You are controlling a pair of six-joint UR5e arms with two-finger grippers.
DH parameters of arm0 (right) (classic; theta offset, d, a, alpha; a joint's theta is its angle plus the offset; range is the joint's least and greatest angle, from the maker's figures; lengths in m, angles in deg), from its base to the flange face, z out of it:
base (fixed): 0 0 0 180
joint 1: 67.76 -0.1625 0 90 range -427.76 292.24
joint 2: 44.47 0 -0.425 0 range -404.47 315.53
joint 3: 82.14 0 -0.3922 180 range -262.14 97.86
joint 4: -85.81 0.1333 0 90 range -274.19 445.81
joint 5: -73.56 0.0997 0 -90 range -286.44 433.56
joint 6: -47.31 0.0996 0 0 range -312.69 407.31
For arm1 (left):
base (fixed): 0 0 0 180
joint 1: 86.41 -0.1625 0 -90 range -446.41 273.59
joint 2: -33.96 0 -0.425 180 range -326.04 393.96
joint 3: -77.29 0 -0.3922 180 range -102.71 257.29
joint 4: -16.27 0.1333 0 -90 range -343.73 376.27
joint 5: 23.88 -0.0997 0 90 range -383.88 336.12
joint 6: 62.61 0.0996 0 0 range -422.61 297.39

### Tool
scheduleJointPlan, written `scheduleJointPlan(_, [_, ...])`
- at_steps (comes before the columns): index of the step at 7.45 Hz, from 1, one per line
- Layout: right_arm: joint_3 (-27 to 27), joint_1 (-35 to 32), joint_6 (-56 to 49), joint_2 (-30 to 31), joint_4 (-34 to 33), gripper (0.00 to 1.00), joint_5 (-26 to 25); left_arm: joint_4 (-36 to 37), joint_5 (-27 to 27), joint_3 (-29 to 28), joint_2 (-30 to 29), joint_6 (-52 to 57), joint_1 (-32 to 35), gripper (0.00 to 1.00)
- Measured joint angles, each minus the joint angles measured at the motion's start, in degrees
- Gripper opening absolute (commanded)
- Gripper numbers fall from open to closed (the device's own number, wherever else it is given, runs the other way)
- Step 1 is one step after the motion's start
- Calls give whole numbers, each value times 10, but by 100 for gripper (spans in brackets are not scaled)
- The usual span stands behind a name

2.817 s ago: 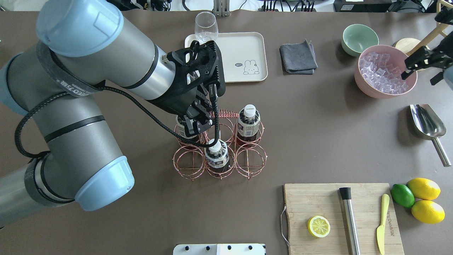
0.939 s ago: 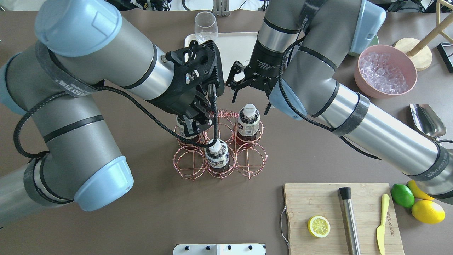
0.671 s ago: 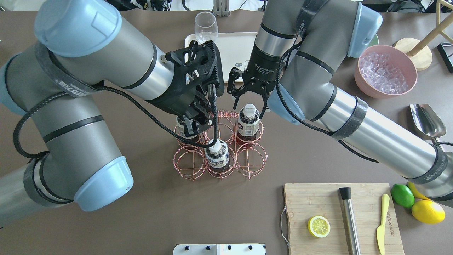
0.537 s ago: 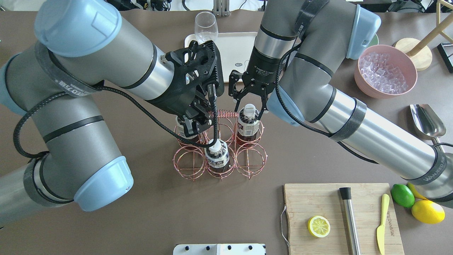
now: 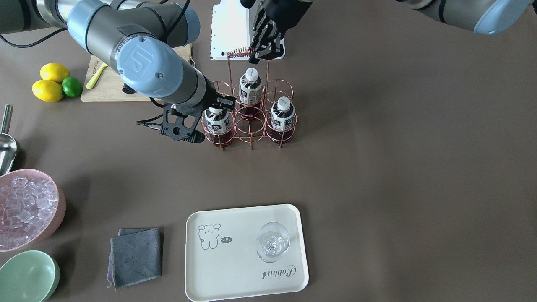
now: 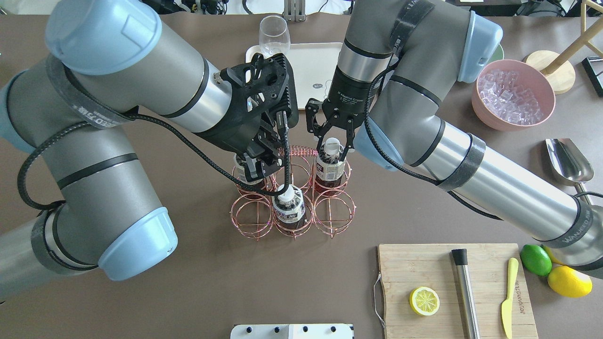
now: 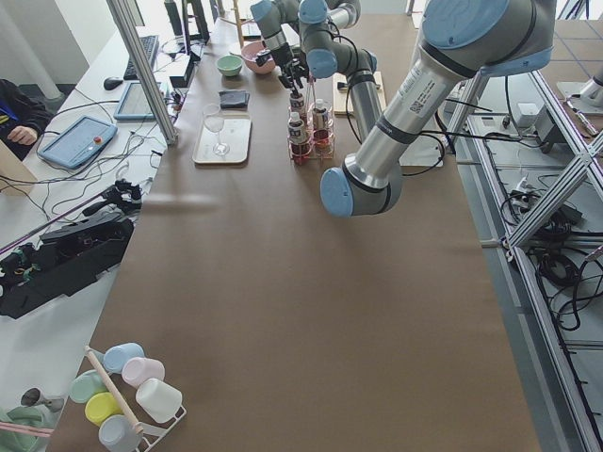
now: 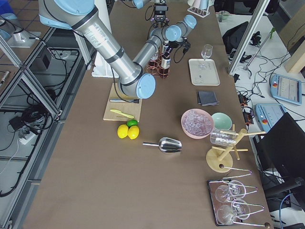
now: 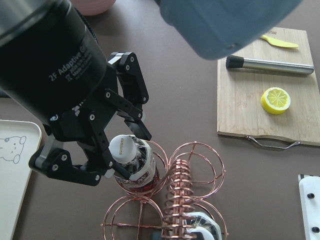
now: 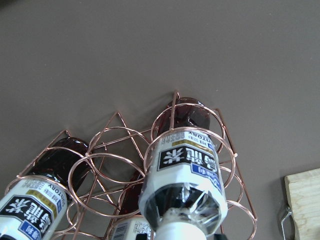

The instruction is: Take tea from basket to plate

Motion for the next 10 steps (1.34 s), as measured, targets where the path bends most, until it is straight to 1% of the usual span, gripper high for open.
scheduleJointPlan(2, [-1,-8,0,-1,-1,0,4,0,-1,0,0,0,0,0])
scheduleJointPlan(4, [-16,-24,0,0,-9,0,8,0,-1,3,1,0,1,0])
scheduleJointPlan(7, [-71,-73,0,-20,-89,0,36,0,0,6,1,0,2,0])
scheduleJointPlan(8, [-73,-98,0,-37,-104,0,51,0,0,8,1,0,3,0])
scheduleJointPlan(9, [-54,-116,-4,-58,-108,0,56,0,0,10,1,0,3,0])
scheduleJointPlan(10, [-6,-131,-16,-87,-100,0,58,0,0,13,1,0,4,0])
